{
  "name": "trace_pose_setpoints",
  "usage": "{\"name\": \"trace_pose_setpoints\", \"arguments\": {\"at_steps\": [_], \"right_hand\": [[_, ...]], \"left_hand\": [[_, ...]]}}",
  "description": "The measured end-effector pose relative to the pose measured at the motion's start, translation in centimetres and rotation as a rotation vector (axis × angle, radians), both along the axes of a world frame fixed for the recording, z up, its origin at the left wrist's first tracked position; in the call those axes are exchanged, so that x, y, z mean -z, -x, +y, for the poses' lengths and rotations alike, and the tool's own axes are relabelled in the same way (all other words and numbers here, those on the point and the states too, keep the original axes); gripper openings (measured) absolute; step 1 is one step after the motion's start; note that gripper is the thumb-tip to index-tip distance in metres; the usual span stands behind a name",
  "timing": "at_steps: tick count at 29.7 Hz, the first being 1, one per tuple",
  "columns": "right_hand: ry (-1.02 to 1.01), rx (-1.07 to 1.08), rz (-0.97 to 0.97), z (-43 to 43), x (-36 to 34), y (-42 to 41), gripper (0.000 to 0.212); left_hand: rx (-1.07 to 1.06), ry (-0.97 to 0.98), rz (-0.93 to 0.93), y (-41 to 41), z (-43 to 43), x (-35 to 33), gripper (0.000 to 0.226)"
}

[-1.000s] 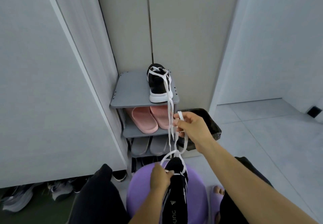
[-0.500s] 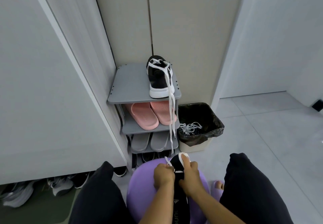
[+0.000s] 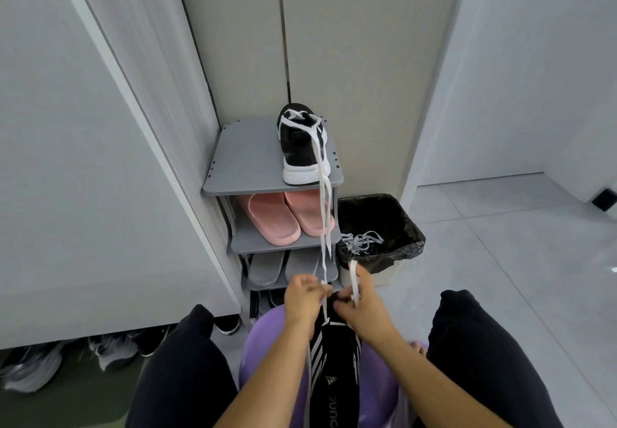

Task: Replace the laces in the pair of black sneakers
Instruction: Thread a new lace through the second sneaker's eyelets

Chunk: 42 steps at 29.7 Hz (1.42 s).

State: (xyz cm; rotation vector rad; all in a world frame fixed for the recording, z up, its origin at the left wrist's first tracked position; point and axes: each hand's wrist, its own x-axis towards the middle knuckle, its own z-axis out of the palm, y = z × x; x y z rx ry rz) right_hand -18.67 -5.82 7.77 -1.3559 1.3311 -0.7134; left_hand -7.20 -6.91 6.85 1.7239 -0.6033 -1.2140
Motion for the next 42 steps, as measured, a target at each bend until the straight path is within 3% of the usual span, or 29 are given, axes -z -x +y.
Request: {"name": "trace_pose_setpoints", "arguments": {"at_steps": [3, 4, 7, 16, 20, 34, 39, 41, 42], "right_hand": [[0.082, 0.082, -0.19, -2.2, -4.6, -0.4, 0.012], [0.106, 0.095, -0.236, -2.8, -6.4, -0.5, 0.005], [0.148, 0.103, -0.343, -4.2, -11.4, -0.7, 0.016], [0.249, 0.067, -0.47, -5.7, -19.9, -1.3, 0.017], [0.275, 0.082, -0.471, -5.7, -21.1, -1.6, 0.016], [0.38, 0.056, -0.418, -5.0, -22.6, -1.6, 0.014], [0.379, 0.056, -0.379, -4.9, -22.6, -1.5, 0.015], [0.358, 0.064, -0.359, -4.9, -22.6, -1.4, 0.017], [0.347, 0.065, -0.347, -4.9, -22.5, -1.3, 0.018]], "left_hand": [[0.083, 0.138, -0.007, -0.3, -0.6, -4.6, 0.025], [0.083, 0.177, 0.046, -0.3, -0.7, -6.5, 0.024], [0.082, 0.286, 0.17, -0.3, -1.7, -11.6, 0.018], [0.206, 0.498, -0.242, -1.3, -5.1, -21.9, 0.018], [0.261, 0.508, -0.197, -1.1, -4.7, -23.2, 0.008], [0.264, 0.524, -0.177, -1.1, -4.0, -24.5, 0.015], [0.28, 0.529, -0.152, -1.3, -3.8, -24.1, 0.008], [0.35, 0.482, -0.3, -1.6, -3.8, -23.5, 0.007], [0.424, 0.432, -0.535, -1.9, -4.1, -22.8, 0.012]]}}
